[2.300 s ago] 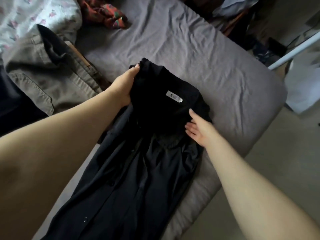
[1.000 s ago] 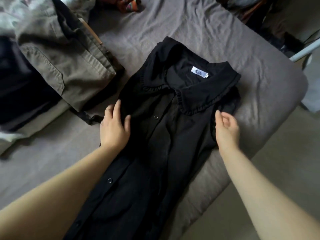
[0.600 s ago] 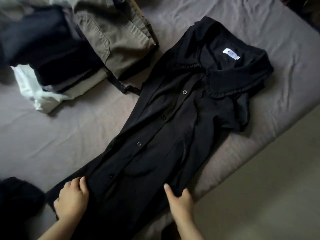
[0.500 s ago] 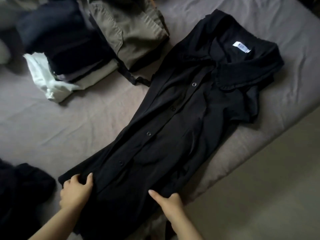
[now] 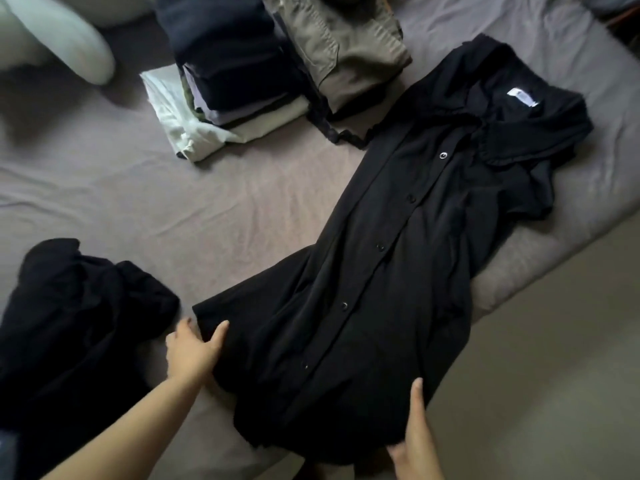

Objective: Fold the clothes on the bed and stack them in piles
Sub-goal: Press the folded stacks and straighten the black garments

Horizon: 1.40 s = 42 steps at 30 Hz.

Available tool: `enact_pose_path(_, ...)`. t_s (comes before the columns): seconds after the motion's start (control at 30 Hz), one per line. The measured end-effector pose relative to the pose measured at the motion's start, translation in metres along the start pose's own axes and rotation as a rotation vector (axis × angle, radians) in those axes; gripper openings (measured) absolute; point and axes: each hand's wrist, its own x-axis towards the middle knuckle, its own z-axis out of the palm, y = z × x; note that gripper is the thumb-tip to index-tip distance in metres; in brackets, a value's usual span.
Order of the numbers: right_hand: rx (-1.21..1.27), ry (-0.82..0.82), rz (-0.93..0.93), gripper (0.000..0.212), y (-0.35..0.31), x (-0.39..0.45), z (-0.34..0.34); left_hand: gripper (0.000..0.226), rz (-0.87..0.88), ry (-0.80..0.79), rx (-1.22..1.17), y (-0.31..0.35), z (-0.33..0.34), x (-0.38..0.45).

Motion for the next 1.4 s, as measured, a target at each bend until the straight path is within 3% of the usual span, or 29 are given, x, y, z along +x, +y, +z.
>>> enact_pose_path(0.07, 0.027, -0.123, -0.001, 0.099, 0.012, -0.004, 0.008, 0.083, -0.267, 0.021, -0.144, 0.003, 0.009, 0.005)
enact_pose_path(0.1, 0.018, -0.143, -0.019, 0.096, 0.017, -0.006, 0.013, 0.080, -0.345, -0.008, -0.239, 0.007, 0.014, 0.006)
enact_pose_path(0.17, -0.010, -0.078, -0.065, 0.086, 0.027, -0.007, 0.020, 0.055, -0.408, -0.126, -0.447, 0.013, 0.023, 0.007)
enact_pose_path(0.23, -0.051, 0.034, -0.128, 0.073, 0.032, -0.008, 0.025, 0.031, -0.357, -0.201, -0.409, 0.019, 0.026, 0.004)
enact_pose_path(0.33, -0.008, 0.016, -0.143, 0.070, 0.033, -0.013, 0.030, 0.027, -0.236, -0.077, -0.401, 0.023, 0.020, 0.006)
enact_pose_path(0.43, 0.057, 0.009, -0.114, 0.074, 0.033, -0.020, 0.032, 0.044, -0.346, 0.147, -0.835, 0.025, 0.002, 0.004)
enact_pose_path(0.53, -0.017, 0.160, -0.169, 0.062, 0.028, -0.024, 0.028, 0.049, -0.467, 0.222, -1.253, 0.029, -0.027, 0.020)
enact_pose_path(0.63, -0.055, 0.157, -0.244, 0.054, 0.018, -0.020, 0.019, 0.039, -0.479, 0.199, -1.283, 0.016, -0.057, 0.058)
enact_pose_path(0.7, -0.017, 0.071, -0.176, 0.068, 0.018, -0.019, 0.019, 0.026, -0.458, 0.154, -1.248, 0.012, -0.063, 0.069)
enact_pose_path(0.73, 0.024, 0.016, -0.122, 0.076, 0.019, -0.019, 0.019, 0.027, -0.441, 0.184, -1.126, 0.013, -0.059, 0.064)
enact_pose_path(0.77, 0.087, -0.045, -0.085, 0.078, 0.022, -0.018, 0.019, 0.043, -0.443, 0.192, -1.006, 0.014, -0.052, 0.056)
enact_pose_path(0.83, 0.286, -0.112, -0.048, 0.072, 0.028, -0.017, 0.022, 0.075, -0.412, 0.090, -0.752, 0.022, -0.029, 0.031)
enact_pose_path(0.87, 0.362, -0.116, -0.022, 0.066, 0.030, -0.018, 0.022, 0.081, -0.394, 0.055, -0.647, 0.025, -0.016, 0.016)
enact_pose_path(0.97, 0.354, -0.153, 0.013, 0.044, 0.035, -0.017, 0.020, 0.055, -0.349, 0.067, -0.410, 0.020, 0.002, -0.005)
enact_pose_path(1.03, 0.308, -0.225, 0.001, 0.087, 0.038, -0.012, 0.018, 0.031, -0.121, 0.073, -0.182, 0.019, -0.010, 0.000)
enact_pose_path(1.07, 0.307, -0.231, -0.001, 0.104, 0.036, -0.013, 0.019, 0.032, -0.070, 0.081, -0.151, 0.021, -0.022, 0.008)
enact_pose_path(1.1, 0.307, -0.233, -0.024, 0.101, 0.035, -0.011, 0.018, 0.036, -0.034, 0.096, -0.140, 0.024, -0.038, 0.018)
enact_pose_path(1.17, 0.274, -0.202, -0.135, 0.061, 0.031, -0.012, 0.020, 0.042, -0.068, 0.121, -0.400, 0.031, -0.074, 0.050)
enact_pose_path(1.23, 0.197, -0.143, -0.208, 0.039, 0.031, -0.013, 0.026, 0.043, -0.076, 0.017, -0.635, 0.037, -0.110, 0.079)
enact_pose_path(1.3, -0.020, -0.013, -0.321, 0.028, 0.033, -0.020, 0.036, 0.031, -0.170, -0.079, -0.897, 0.043, -0.133, 0.101)
enact_pose_path(1.37, -0.268, 0.132, -0.409, 0.036, 0.035, -0.028, 0.049, 0.021, -0.228, -0.100, -0.966, 0.048, -0.133, 0.106)
enact_pose_path(1.4, -0.278, 0.150, -0.415, 0.039, 0.038, -0.024, 0.052, 0.022, -0.262, -0.148, -0.991, 0.051, -0.126, 0.101)
